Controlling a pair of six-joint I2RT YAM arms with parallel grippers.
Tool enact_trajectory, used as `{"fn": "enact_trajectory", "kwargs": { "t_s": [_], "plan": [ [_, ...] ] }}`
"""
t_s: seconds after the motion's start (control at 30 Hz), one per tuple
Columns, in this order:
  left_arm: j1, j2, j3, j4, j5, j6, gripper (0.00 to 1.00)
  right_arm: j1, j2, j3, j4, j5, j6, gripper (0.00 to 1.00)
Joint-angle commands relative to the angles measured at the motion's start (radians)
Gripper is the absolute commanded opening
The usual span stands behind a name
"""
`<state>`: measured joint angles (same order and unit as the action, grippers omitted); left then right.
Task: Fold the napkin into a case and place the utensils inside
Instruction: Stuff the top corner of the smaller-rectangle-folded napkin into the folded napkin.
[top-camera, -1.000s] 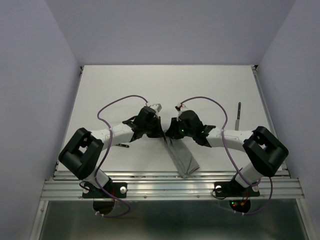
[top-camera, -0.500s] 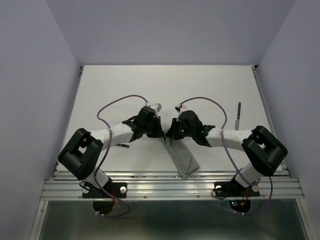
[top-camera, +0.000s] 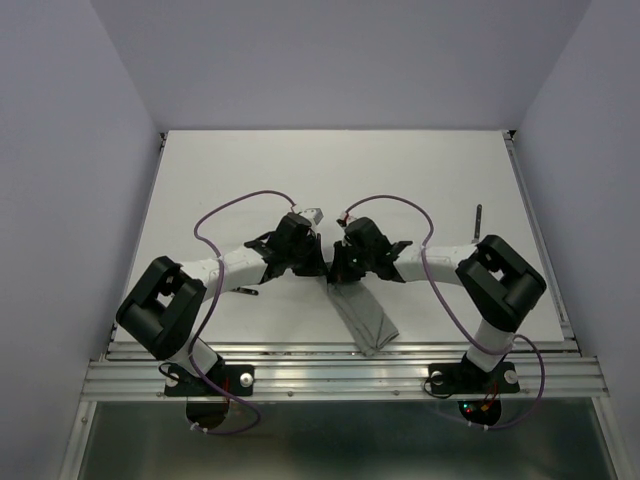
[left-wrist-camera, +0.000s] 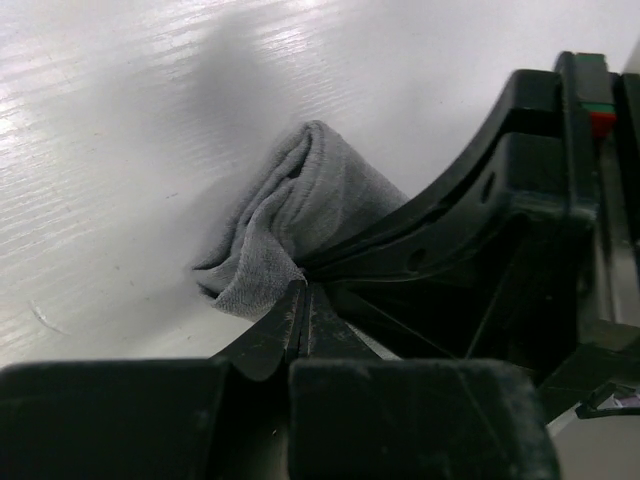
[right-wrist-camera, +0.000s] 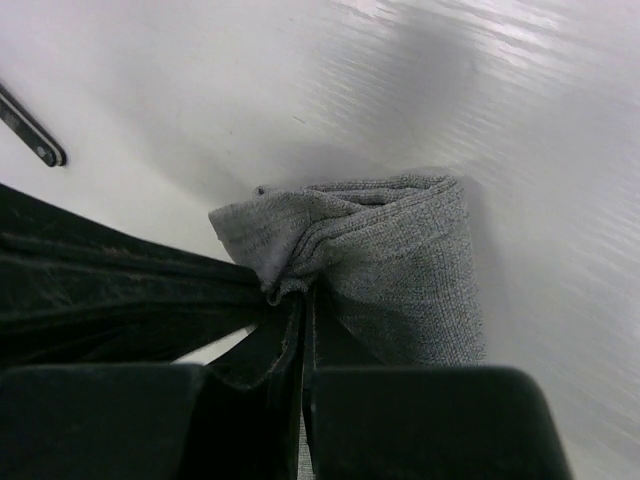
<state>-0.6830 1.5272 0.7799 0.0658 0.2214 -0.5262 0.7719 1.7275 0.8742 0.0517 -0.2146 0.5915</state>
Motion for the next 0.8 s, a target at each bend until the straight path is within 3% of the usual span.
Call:
{"fn": "enact_trajectory", "kwargs": {
  "t_s": [0.0, 0.2, 0.37, 0.5, 0.77],
  "plan": [
    [0.002, -0.030, 0.048, 0.019, 0.016, 0.014, 0.00, -0.003, 0.081, 0.069, -0.035, -0.025, -0.010, 0.01],
    [0.000, -0.032, 0.051, 0.016, 0.033, 0.025, 0.00, -0.003, 0.126, 0.112, -0.029, 0.017, 0.007, 0.01],
    [0.000, -0.009, 0.038, 0.017, 0.033, 0.023, 0.00, -0.003, 0.038, 0.037, 0.109, 0.023, 0.039, 0.01],
    [0.000, -0.015, 0.033, 0.023, 0.022, 0.017, 0.00, -0.003, -0.057, -0.036, 0.174, 0.027, 0.030, 0.25],
    [0.002, -0.009, 0.091, -0.034, 0.009, 0.077, 0.00, -0.003, -0.183, -0.086, 0.182, 0.023, 0.025, 0.38]
  ]
}}
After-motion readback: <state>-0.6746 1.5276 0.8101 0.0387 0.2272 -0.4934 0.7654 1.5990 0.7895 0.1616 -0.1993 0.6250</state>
